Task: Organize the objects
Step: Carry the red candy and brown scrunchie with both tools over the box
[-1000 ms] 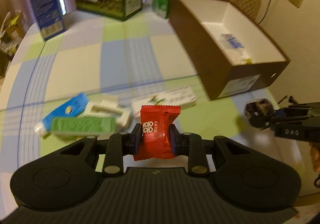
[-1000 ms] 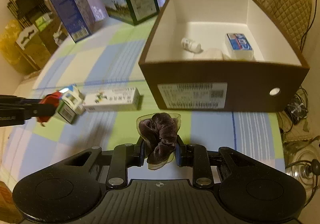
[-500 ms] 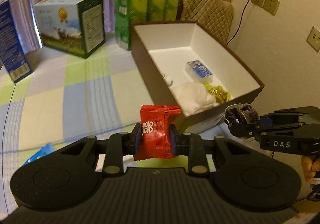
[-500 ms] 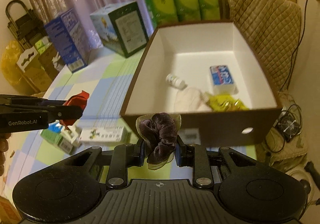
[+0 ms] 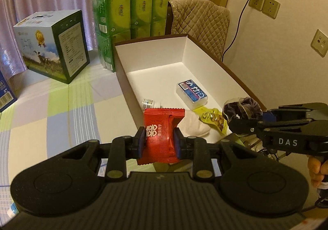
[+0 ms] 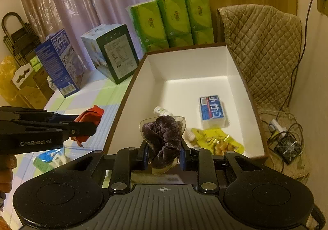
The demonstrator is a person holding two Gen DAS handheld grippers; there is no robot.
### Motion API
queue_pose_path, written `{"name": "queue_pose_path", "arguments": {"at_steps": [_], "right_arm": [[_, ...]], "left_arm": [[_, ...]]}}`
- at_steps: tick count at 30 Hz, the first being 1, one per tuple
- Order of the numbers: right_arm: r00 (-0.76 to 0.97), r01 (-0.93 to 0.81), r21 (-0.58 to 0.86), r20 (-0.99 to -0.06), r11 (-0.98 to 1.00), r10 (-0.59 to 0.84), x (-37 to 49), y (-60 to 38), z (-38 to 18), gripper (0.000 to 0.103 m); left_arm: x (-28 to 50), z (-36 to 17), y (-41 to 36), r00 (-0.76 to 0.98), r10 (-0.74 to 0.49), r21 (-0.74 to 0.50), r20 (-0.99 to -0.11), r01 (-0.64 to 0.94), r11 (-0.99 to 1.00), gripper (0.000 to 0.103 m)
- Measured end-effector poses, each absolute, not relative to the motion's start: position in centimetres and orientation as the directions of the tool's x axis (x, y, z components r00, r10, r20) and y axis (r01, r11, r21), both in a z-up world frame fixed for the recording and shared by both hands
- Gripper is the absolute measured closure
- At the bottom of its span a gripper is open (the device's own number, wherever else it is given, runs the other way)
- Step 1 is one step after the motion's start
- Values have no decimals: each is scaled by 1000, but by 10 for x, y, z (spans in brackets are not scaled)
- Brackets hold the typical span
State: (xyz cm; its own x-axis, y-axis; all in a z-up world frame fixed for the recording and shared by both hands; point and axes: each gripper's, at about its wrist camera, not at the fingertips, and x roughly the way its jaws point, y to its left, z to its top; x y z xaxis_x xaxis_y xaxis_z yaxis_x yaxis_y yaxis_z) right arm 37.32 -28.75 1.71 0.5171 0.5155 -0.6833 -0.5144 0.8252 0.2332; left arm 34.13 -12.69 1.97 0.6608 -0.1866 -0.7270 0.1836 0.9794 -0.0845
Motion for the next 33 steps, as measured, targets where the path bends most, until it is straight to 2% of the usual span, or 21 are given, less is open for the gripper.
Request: {"name": "queue_pose_path", "arguments": {"at_steps": [25, 33], "right_arm": [[516, -531, 216, -684, 820, 515, 492, -263, 2, 78], [516, -527, 191, -702, 828, 491, 529, -250, -7, 78]], "left_arm": [[462, 0, -145, 645, -108, -5, -757, 159, 987, 79], [500, -11, -150, 633, -115, -1, -766, 179, 984, 79]]}}
